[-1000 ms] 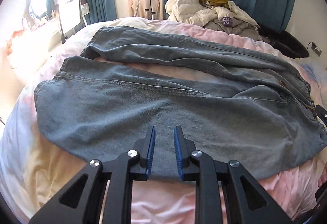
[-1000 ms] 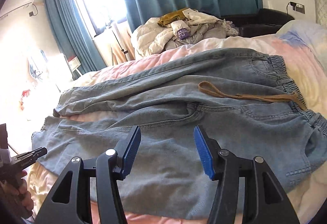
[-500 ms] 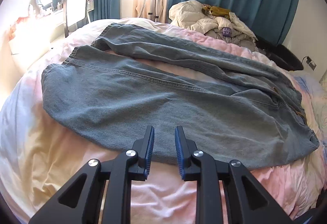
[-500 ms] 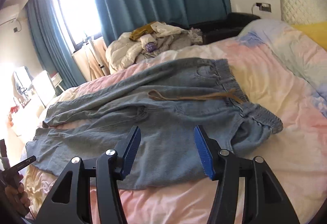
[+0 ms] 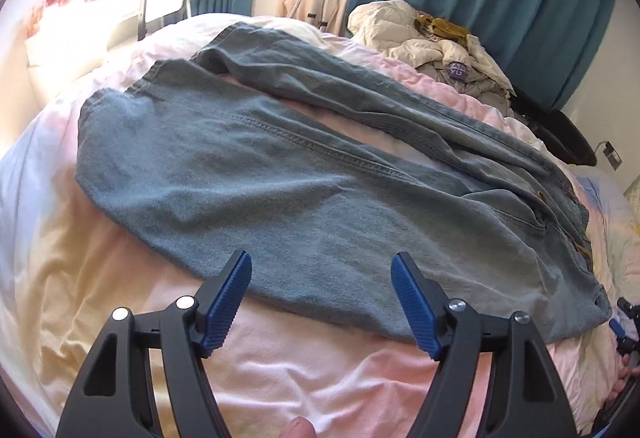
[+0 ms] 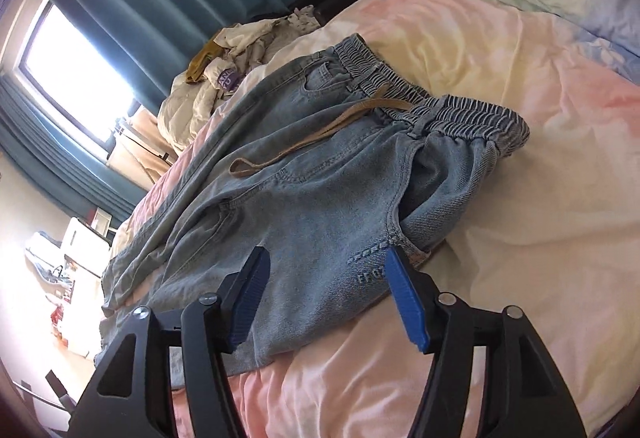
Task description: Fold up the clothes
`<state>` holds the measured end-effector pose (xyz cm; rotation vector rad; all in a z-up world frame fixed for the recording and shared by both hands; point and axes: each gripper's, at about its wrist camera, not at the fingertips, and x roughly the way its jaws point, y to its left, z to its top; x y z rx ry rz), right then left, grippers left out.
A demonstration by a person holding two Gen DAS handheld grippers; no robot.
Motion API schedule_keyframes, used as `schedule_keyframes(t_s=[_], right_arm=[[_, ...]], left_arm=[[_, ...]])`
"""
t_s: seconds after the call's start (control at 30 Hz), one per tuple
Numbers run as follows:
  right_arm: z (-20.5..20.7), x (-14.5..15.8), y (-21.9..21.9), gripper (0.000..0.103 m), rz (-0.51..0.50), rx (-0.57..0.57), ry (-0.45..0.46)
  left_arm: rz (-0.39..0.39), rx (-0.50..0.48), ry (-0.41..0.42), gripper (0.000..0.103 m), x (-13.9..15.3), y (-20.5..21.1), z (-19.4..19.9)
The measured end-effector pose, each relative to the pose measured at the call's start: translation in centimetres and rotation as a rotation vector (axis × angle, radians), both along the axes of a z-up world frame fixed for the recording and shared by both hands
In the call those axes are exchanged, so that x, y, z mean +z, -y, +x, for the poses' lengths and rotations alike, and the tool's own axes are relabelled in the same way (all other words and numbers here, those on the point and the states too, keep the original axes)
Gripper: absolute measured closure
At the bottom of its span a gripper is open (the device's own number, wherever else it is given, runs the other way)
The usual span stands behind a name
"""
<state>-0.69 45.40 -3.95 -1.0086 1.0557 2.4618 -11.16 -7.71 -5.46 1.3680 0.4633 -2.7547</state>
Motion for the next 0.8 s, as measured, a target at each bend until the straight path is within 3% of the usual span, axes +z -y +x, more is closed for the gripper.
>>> schedule_keyframes(t_s=[0.03,0.2,0.27,0.37,0.47,0.57,0.8], right_arm=[[0.0,0.0,-0.1,0.027,0.0,-0.007,-0.004],[-0.3,0.2,0.1,0.026,0.023,-0.015,0.005],[-0.4,0.1,0.2,0.026,0.017,-0.017,0.004],[-0.1,-0.3,-0.6,0.026,-0.017,-0.056,0.004],[0.7,-1.0,-1.9,0.026,-0.072,-0.132,0.003],[1.9,-2.0,-3.3,0.026,-0.157,-0.221,-0.007],[4.4,-5.3,-5.5,0.026,-0.387,-0.366,-0.043]], left_arm=[[0.032,0.018,0.023,0.029,-0.3,0.8,-0.3],[0.249,0.07,0.067,0.029,-1.0,5.9,-1.1],[0.354,0.086,0.07,0.029,-1.0,8.3,-1.2],[0.448,0.125,0.04,0.029,-0.7,11.6,-0.8],[0.465,0.176,0.056,0.029,-1.3,13.7,-0.6],[0.5,0.215,0.123,0.029,-3.1,15.2,-0.7],[0.625,0.303,0.133,0.029,-6.3,18.0,-2.3]])
